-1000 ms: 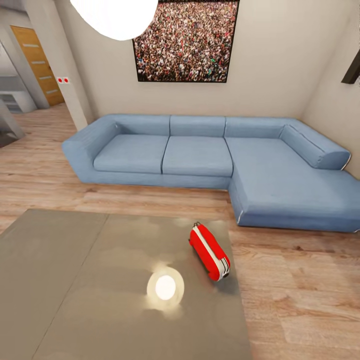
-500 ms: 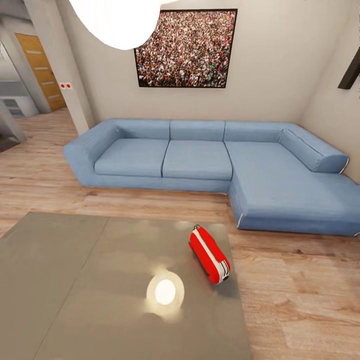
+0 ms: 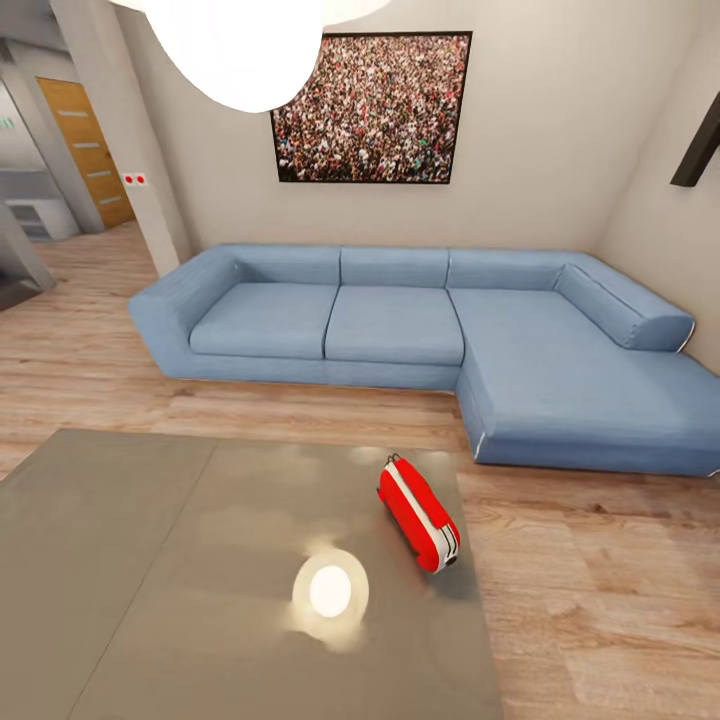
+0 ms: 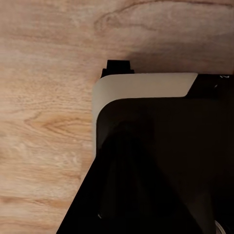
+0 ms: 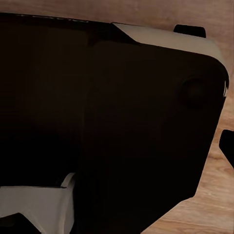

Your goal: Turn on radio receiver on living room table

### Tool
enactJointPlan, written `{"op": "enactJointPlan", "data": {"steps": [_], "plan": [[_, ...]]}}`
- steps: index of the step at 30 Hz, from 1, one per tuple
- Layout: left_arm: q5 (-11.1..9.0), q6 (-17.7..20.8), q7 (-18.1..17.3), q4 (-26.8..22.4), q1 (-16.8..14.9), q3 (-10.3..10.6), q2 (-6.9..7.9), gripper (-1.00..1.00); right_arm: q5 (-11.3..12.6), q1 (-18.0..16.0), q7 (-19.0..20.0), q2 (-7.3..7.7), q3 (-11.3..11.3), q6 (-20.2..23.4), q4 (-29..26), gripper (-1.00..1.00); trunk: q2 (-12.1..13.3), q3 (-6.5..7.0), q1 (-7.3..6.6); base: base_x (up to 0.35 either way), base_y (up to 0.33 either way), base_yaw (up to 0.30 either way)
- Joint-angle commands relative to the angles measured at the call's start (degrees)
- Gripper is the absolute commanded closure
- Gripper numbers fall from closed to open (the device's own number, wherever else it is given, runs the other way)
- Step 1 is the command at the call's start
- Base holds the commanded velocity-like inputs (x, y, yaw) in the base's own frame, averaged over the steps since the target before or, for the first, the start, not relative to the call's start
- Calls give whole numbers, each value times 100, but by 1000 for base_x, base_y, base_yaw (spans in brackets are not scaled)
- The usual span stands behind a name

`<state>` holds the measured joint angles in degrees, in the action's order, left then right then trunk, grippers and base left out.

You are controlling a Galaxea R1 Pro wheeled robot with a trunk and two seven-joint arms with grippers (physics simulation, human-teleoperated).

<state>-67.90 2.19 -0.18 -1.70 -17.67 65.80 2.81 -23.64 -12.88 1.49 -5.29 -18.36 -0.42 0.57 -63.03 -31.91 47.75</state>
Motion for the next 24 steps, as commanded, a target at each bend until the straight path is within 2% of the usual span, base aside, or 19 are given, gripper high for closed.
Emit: {"op": "enactJointPlan", "data": {"steps": [1, 11, 14, 17, 24], "plan": [[-29, -31, 0, -9, 0, -3, 6, 100, 13, -3, 0, 6, -1, -26, 13, -100, 0, 0, 0, 0, 0, 0], [1, -51, 50, -24, -1, -8, 23, 100, 30, -4, 0, 127, 6, -71, 15, -100, 0, 1, 0, 0, 0, 0], [-3, -52, 52, -30, 0, -6, 16, 100, 29, -4, 0, 276, 12, -72, 14, -100, 0, 1, 0, 0, 0, 0], [1, -52, 52, -31, -1, -11, 18, 100, 33, -4, 0, 355, 15, -72, 14, -100, 0, 1, 0, 0, 0, 0], [0, -52, 53, -32, 0, -10, 21, 100, 34, -4, 0, 362, 16, -72, 15, -100, 0, 1, 0, 0, 0, 0]]}}
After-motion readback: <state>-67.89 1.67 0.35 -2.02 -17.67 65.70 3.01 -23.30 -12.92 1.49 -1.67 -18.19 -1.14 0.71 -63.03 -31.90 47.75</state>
